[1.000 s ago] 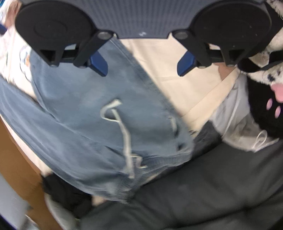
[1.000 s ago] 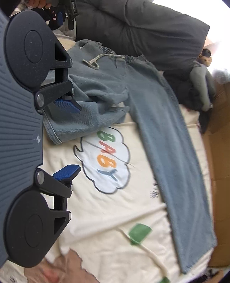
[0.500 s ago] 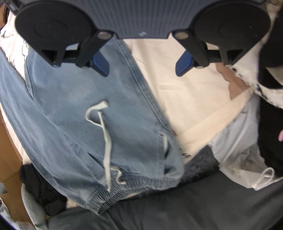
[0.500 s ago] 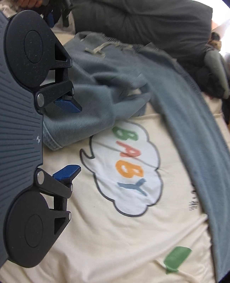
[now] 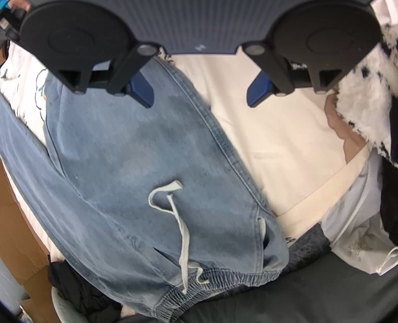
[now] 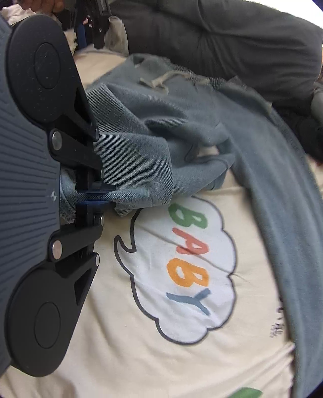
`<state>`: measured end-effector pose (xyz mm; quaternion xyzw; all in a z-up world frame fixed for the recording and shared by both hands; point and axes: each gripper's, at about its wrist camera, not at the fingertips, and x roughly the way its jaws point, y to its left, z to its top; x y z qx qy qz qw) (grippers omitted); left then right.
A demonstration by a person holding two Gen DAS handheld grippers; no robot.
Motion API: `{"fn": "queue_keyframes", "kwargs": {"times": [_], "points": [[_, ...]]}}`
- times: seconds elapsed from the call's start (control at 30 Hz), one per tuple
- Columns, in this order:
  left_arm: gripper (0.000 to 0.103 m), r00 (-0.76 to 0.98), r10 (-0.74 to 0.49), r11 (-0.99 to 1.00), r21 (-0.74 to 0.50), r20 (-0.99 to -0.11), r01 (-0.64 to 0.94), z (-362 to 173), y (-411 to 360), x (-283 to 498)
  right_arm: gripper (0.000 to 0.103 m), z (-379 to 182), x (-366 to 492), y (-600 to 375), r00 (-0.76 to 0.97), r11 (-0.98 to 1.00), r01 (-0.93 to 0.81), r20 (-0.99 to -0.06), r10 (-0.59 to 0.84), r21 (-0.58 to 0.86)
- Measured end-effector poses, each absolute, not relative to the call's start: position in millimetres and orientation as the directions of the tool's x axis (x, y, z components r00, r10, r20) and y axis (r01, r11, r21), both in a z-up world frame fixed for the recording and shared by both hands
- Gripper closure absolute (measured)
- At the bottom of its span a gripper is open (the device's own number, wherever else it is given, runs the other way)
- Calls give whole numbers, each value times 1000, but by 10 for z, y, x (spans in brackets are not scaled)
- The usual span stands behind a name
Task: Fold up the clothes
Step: 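Grasp a jeans leg hem with the right gripper and lift it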
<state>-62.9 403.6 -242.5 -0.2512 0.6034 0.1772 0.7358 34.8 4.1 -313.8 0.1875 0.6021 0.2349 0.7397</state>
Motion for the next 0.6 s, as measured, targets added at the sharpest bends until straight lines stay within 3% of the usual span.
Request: {"fn": "queue_keyframes", "kwargs": {"times": [0.6], "points": [[20, 278, -29, 865, -164, -960, -475, -1891, 3758, -552, 101, -2052, -34, -530, 346, 799, -53, -740, 578, 599]]}}
